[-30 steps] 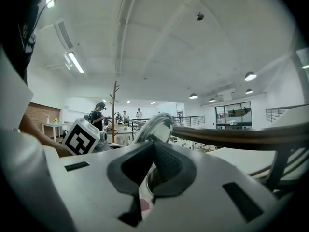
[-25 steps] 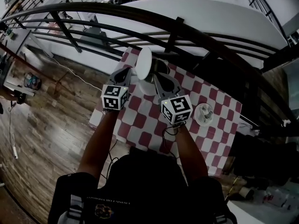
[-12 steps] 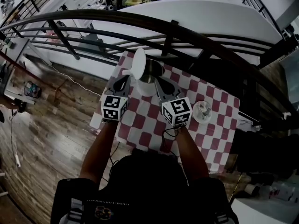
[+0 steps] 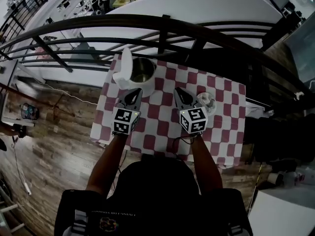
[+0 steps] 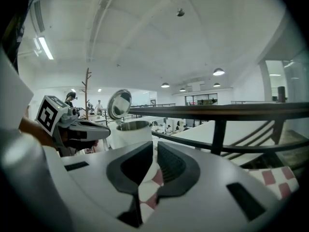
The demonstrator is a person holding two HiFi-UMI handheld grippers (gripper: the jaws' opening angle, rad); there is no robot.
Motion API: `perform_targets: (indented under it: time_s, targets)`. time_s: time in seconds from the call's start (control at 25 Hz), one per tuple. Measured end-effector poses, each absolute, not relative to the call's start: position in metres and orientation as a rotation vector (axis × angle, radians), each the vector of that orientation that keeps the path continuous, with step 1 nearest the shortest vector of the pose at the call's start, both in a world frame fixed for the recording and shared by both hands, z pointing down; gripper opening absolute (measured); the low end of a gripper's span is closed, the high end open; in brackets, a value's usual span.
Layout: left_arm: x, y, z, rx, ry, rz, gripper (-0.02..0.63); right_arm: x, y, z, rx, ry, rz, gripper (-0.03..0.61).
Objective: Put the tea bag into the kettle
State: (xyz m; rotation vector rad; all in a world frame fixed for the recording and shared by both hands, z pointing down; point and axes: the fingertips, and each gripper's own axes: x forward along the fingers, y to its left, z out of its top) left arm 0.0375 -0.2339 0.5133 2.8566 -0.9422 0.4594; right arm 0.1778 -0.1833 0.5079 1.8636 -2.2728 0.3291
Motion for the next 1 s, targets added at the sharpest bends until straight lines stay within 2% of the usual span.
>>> perform_targets:
  time_s: [0.52,1.0]
  targets:
    - [0.188,-0.16,0.548,2.981,-0.394,0.569,0.003,0.299,-0.063,0.572,2.194,-1.857,0.55,0.018]
    - [0.28,-0.104,0.6,2.962,-0.015,0.68,0.003,0.343,-0.014,0.632,2.276,-1.653,0.76,0.018]
